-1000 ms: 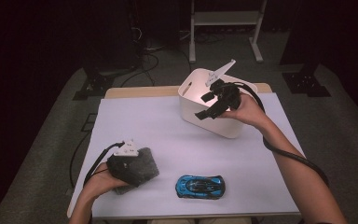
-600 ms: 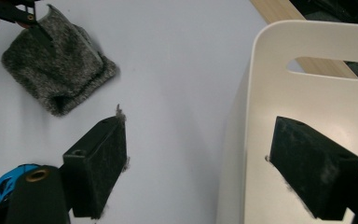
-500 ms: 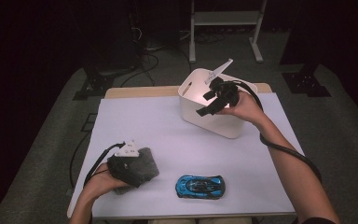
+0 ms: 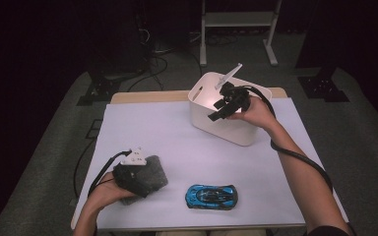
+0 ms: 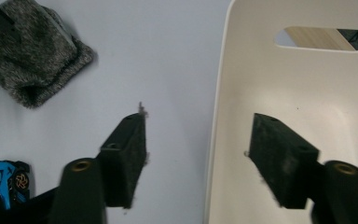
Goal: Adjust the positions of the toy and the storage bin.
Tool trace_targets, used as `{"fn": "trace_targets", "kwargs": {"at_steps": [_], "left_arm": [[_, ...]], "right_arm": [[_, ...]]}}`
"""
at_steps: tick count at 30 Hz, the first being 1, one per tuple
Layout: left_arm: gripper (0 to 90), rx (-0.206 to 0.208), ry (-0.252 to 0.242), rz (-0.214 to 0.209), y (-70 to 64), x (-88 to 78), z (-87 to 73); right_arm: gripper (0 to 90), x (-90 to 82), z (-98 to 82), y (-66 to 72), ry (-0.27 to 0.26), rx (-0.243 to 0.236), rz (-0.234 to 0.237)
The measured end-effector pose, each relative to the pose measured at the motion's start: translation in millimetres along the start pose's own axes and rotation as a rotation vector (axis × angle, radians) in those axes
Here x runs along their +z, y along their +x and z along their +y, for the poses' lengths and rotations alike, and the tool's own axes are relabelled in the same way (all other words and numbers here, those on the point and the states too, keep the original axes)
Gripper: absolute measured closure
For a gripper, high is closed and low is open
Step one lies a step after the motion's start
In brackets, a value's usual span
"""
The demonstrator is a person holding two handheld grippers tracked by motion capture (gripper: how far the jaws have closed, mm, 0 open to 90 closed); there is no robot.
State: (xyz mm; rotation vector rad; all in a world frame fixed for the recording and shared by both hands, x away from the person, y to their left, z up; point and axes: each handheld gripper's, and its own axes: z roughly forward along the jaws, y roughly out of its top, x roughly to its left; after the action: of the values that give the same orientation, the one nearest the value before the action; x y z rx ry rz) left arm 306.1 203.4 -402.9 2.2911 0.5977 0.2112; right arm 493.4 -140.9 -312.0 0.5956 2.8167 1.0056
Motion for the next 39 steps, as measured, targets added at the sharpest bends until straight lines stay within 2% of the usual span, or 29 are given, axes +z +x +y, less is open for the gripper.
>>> {"fn": "trace_targets", "kwargs": {"at_steps": [10,13,16,24,32,39], "left_arm": [[9.6,-0.003,-0.002,-0.007,-1.0,-0.8,0.0],[9.6,0.000,0.004,-0.007,-0.8,-0.6,-0.5],[9.6,0.000,0.005,-0.007,-1.0,-0.9,-0.6],[9.6,-0.007,0.000,-0.008,-0.3,-1.5,-1.6],[9.6,-0.009,0.004,-0.012,-0.8,0.0,-2.0],[9.6,-0.012,0.004,-0.009,-0.1,1.0,-2.9]], "right_arm": [[65.6,3.6,-1.4,-2.7,0.041,-0.006,-0.013],[69.2,4.3,-1.3,-2.7,0.049,-0.012,-0.009],[79.8,5.9,-2.1,-3.0,0.066,-0.021,-0.010],[82.2,5.8,-0.7,0.8,0.088,-0.045,-0.021],[84.3,3.3,-3.1,6.8,0.094,-0.072,0.015],[86.4,-0.3,-10.6,16.0,0.074,-0.113,0.045]]}}
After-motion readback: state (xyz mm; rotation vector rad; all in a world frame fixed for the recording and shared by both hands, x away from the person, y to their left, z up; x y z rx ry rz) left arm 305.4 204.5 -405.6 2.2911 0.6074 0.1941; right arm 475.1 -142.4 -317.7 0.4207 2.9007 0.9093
